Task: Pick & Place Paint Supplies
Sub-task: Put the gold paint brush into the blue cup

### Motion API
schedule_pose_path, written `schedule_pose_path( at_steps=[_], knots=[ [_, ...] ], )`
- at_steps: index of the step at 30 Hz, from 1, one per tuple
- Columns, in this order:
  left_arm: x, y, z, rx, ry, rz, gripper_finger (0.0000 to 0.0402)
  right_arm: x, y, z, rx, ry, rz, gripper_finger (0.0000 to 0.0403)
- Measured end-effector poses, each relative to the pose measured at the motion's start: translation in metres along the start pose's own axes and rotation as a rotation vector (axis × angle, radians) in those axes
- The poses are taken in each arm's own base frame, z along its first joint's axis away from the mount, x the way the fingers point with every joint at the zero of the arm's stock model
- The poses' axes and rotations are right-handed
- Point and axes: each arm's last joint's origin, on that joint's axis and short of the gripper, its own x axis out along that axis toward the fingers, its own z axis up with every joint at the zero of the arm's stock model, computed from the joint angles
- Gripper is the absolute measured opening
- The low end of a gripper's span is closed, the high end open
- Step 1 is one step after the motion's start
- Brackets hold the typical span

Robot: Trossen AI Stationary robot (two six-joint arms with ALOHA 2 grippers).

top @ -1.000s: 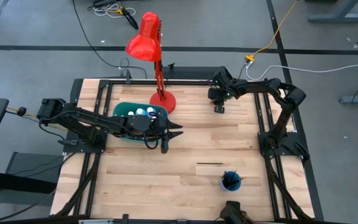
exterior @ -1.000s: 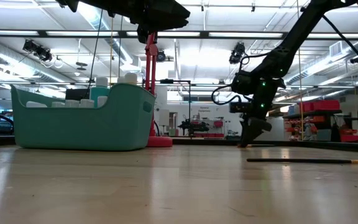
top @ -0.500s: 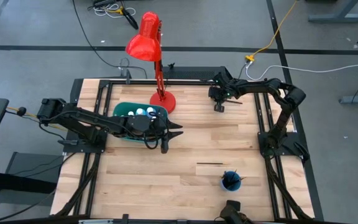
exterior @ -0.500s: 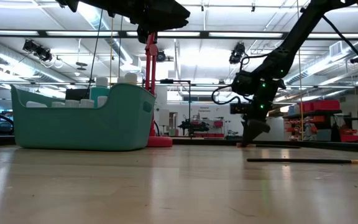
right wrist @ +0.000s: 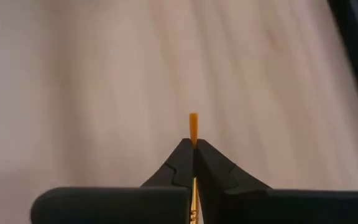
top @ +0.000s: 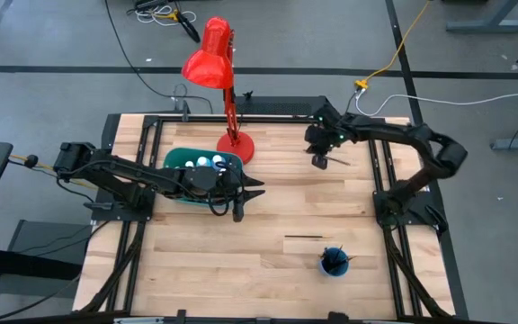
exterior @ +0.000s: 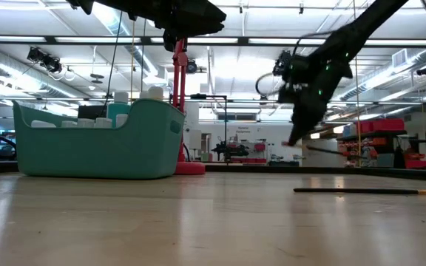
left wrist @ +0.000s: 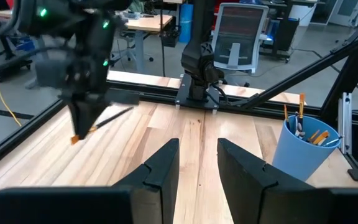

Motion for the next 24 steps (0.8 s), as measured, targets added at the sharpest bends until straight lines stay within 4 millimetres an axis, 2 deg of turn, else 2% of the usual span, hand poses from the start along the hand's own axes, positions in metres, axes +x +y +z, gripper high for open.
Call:
schedule_pose_path(
  at_steps=[5,9,15,21,24],
  knots=[
    [0.000,-0.001,0.000,-0.005,0.001,-0.005,0.0114,-0.023,0.030,0.013,0.059,-0.110,0.161,0.0008],
    [-0.001,-0.004,-0.001,-0.005,0.003,-0.012,0.0114,-0.038,0.063,0.017,0.065,-0.113,0.289,0.0008],
    [-0.002,-0.008,-0.001,-0.002,0.006,-0.027,0.0114,-0.073,0.126,0.024,-0.071,-0.202,0.483,0.0008],
    [-0.003,-0.011,-0.002,-0.002,0.005,-0.038,0.0114,-0.114,0.178,0.028,-0.180,-0.404,0.563,0.0008],
    [-0.003,-0.012,-0.002,-0.011,0.004,-0.039,0.0114,-0.127,0.201,0.027,-0.208,-0.479,0.590,0.0008]
  ],
)
